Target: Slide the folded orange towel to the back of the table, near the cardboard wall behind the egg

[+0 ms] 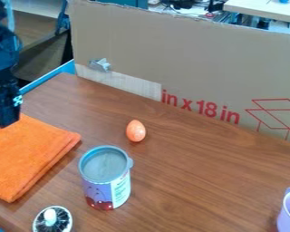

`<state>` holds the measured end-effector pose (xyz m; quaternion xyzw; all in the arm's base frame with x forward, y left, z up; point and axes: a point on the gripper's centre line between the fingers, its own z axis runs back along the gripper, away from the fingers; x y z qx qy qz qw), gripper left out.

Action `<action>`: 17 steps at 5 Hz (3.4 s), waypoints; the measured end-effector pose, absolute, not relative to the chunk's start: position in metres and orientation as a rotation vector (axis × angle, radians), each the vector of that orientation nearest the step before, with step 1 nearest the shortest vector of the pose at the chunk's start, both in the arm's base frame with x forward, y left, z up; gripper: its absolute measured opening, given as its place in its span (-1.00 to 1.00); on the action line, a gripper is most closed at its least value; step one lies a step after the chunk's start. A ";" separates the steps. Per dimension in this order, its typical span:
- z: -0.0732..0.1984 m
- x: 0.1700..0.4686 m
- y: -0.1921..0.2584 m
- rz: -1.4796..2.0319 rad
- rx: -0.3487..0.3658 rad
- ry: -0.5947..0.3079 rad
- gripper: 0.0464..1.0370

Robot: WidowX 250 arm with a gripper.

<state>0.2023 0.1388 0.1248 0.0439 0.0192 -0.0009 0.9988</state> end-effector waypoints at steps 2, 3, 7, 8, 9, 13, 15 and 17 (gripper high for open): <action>0.088 0.197 0.170 0.059 0.154 0.206 0.93; 0.076 0.197 0.175 0.083 0.171 0.185 0.93; 0.020 0.209 0.177 0.095 0.049 0.228 0.93; 0.020 0.240 0.184 0.117 0.023 0.190 0.93; 0.021 0.290 0.187 0.125 -0.003 0.104 0.93; 0.027 0.372 0.171 0.096 -0.062 0.013 0.93; 0.068 0.364 0.145 0.048 -0.054 -0.024 0.93; 0.122 0.333 0.140 0.059 0.096 0.033 0.93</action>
